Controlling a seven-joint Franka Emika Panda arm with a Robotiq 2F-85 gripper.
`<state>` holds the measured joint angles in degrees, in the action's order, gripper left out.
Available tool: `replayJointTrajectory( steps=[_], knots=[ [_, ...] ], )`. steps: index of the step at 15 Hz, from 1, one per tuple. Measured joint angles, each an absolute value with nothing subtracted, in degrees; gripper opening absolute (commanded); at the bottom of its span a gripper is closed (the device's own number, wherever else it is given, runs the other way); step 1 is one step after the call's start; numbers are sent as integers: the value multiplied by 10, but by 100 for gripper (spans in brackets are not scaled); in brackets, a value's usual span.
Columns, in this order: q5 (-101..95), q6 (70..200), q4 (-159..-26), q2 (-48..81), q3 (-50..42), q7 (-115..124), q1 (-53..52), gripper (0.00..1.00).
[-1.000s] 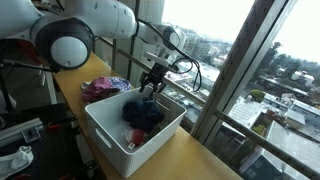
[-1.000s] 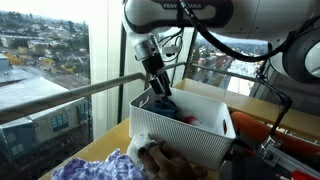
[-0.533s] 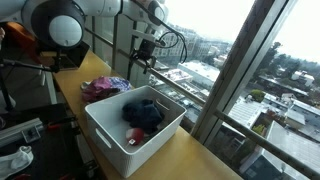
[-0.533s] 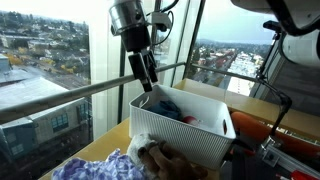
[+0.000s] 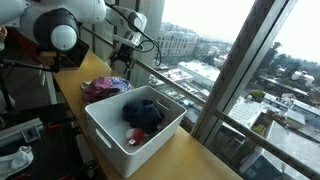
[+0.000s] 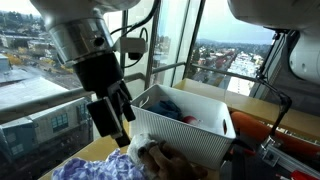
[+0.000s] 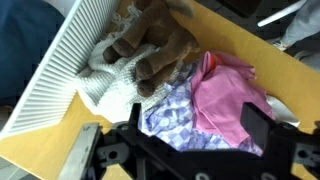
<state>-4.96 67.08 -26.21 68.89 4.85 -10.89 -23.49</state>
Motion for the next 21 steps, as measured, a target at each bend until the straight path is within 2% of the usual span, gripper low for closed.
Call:
replayJointTrajectory(
  steps=[11,13,21],
  knots=[
    [-50,789,-262,806,50,-169,-257,100],
    [-50,794,-262,821,50,-179,-255,74],
    [-45,798,-260,833,52,-197,-242,14]
  ],
)
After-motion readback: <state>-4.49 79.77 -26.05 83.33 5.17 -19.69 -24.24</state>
